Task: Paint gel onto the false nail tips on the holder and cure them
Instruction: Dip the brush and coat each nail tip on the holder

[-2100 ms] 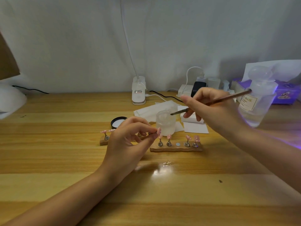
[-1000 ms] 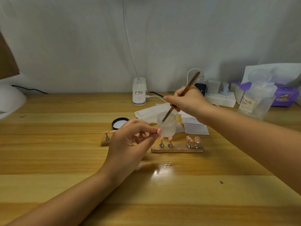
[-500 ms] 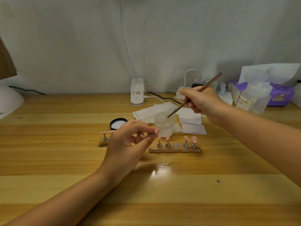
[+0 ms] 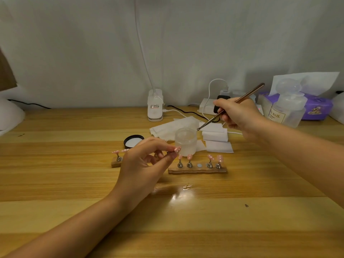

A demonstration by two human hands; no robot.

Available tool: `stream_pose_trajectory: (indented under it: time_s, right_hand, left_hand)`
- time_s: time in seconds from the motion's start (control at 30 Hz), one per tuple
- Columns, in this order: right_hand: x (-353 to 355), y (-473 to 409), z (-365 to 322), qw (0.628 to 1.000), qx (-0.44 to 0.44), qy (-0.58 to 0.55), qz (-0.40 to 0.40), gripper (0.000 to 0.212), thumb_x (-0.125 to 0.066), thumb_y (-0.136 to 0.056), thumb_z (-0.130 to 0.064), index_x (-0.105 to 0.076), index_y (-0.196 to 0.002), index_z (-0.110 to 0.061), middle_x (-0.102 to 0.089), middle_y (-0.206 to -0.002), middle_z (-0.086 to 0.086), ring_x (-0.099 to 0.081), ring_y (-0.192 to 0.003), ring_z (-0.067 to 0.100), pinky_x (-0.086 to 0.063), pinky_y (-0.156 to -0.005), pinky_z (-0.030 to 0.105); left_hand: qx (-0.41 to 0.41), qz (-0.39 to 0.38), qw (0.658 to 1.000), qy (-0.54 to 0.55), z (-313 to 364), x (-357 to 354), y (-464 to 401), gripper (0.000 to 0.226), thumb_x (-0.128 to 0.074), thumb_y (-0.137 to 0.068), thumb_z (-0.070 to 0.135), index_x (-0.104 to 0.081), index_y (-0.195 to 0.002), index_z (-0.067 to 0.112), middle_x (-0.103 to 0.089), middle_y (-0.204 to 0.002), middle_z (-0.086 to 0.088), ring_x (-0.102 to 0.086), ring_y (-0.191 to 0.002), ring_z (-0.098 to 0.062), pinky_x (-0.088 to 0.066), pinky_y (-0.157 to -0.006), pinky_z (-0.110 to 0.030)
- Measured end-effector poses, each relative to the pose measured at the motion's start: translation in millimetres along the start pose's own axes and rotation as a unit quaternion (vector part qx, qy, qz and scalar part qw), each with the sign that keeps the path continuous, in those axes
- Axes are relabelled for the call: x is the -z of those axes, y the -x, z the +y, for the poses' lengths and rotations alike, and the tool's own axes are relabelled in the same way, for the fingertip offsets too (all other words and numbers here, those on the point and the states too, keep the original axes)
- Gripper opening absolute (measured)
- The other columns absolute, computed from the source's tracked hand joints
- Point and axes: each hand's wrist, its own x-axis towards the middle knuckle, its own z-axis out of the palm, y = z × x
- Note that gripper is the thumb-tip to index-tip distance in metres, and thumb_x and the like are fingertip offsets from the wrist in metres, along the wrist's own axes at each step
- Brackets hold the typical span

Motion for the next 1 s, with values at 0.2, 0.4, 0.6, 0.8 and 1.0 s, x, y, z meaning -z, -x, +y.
stream_pose_trajectory:
  time_s: [0.2,0.4,0.6,0.8,1.0]
  right_hand:
    - [-5.2,3.2,2.3,1.0,-0.011,-0.015,-0.022,0.029,-0.057,-0.088,-0.026,-0.056,-0.061,-0.015,-0.047,-0.035,-0.009,-0.041,-0.035,0.003,-0.038,-0.051,0.021]
    - [-1.9,5.5,7.2,1.0,-0.013,-0.025,-0.004,0.031,-0.056,-0.09,-0.028,-0.055,-0.062,-0.015,-0.047,-0.034,-0.009,-0.043,-0.041,0.005,-0.039,-0.055,0.022]
    - [0.8,34.8,12.3,0.989,0.081,-0.111,0.058,0.034,-0.048,-0.092,-0.039,-0.059,-0.07,-0.015,-0.06,-0.051,-0.003,-0.052,-0.04,0.0,-0.041,-0.041,0.01]
    - [-8.3,100.0,38.9,0.921,0.388,-0.017,0.006,0.033,-0.034,-0.091,-0.044,-0.06,-0.085,-0.025,-0.064,-0.077,-0.014,-0.061,-0.077,0.001,-0.047,-0.067,0.013]
    - [-18.2,110.4,47.1,0.887,0.456,0.063,0.026,0.035,-0.035,-0.093,-0.046,-0.06,-0.082,-0.025,-0.058,-0.078,-0.017,-0.057,-0.076,0.005,-0.046,-0.072,0.036]
  left_hand:
    - [0.002,-0.002,1.0,0.0,0.5,-0.3,-0.2,0.017,-0.066,-0.073,0.02,-0.071,-0.087,0.013,-0.066,-0.083,-0.005,-0.059,-0.077,-0.025,-0.051,-0.063,-0.039]
    - [-0.004,-0.004,1.0,-0.003,1.5,-0.6,-0.4,0.014,-0.067,-0.073,0.017,-0.071,-0.086,0.015,-0.066,-0.081,0.0,-0.06,-0.075,-0.02,-0.05,-0.062,-0.04]
    - [-0.006,-0.009,1.0,0.0,1.2,-0.5,-0.1,0.018,-0.066,-0.072,0.027,-0.072,-0.085,0.017,-0.065,-0.082,0.0,-0.06,-0.077,-0.023,-0.049,-0.062,-0.044]
    - [-0.004,-0.017,1.0,-0.004,-0.3,-0.4,0.3,0.017,-0.068,-0.072,0.028,-0.072,-0.085,0.019,-0.065,-0.083,0.004,-0.059,-0.076,-0.018,-0.05,-0.061,-0.04]
    - [-0.018,-0.021,1.0,-0.014,-3.8,-0.4,1.0,0.013,-0.069,-0.072,0.026,-0.071,-0.084,0.023,-0.062,-0.082,0.011,-0.057,-0.072,-0.013,-0.047,-0.057,-0.031]
